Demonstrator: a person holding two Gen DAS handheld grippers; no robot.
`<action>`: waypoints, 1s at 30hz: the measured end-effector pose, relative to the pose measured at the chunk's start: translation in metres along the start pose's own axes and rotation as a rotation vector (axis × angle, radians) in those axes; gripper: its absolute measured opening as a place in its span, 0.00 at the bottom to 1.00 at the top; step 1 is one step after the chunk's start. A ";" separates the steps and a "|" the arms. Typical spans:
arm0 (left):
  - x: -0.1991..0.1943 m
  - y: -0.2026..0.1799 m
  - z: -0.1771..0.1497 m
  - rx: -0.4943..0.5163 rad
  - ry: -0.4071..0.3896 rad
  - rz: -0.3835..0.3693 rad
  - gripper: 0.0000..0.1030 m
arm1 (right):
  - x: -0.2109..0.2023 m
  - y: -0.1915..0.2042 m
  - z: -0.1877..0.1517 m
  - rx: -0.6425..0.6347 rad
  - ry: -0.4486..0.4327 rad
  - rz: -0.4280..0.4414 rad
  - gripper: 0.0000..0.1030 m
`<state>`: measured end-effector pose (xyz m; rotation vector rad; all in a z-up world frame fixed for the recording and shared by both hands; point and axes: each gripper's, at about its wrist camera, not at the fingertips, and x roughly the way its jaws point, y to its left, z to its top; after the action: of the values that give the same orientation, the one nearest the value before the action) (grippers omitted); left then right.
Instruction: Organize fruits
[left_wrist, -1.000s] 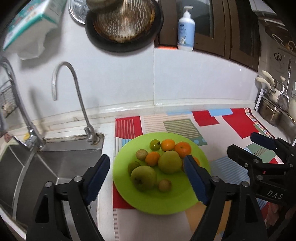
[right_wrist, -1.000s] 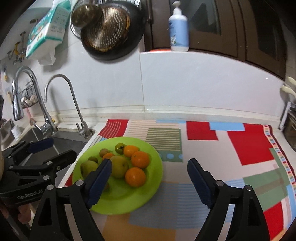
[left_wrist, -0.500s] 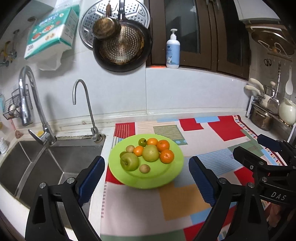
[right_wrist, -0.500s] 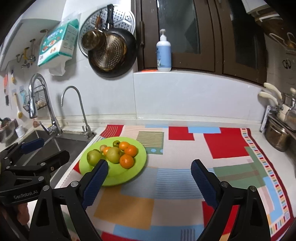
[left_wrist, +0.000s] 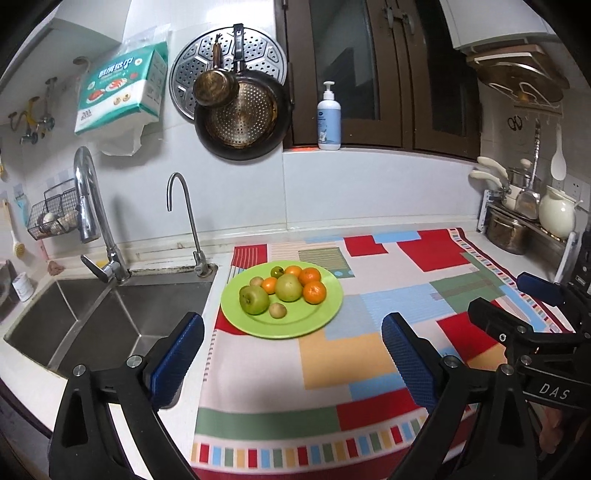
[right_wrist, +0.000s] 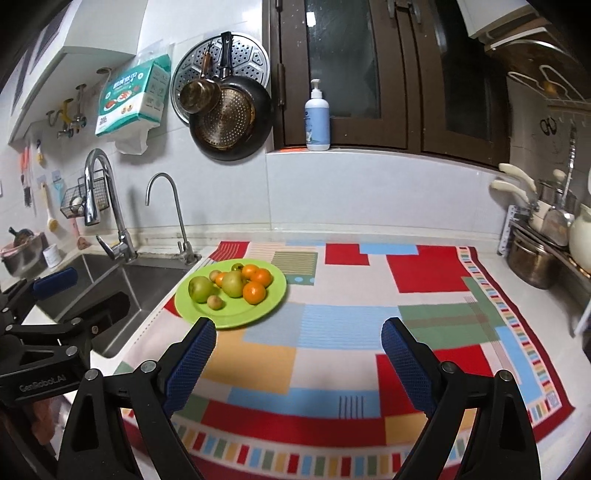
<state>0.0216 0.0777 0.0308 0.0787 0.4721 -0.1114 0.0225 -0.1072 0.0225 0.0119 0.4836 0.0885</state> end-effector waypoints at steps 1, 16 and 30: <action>-0.004 -0.001 -0.001 0.002 -0.002 0.000 0.96 | -0.004 -0.001 -0.002 0.001 -0.001 -0.002 0.89; -0.053 -0.019 -0.015 0.022 -0.040 -0.004 1.00 | -0.060 -0.009 -0.022 0.005 -0.029 -0.029 0.89; -0.075 -0.026 -0.025 0.010 -0.034 -0.014 1.00 | -0.083 -0.011 -0.033 0.000 -0.028 -0.044 0.89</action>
<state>-0.0597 0.0607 0.0416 0.0833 0.4387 -0.1286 -0.0648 -0.1258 0.0314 0.0029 0.4552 0.0454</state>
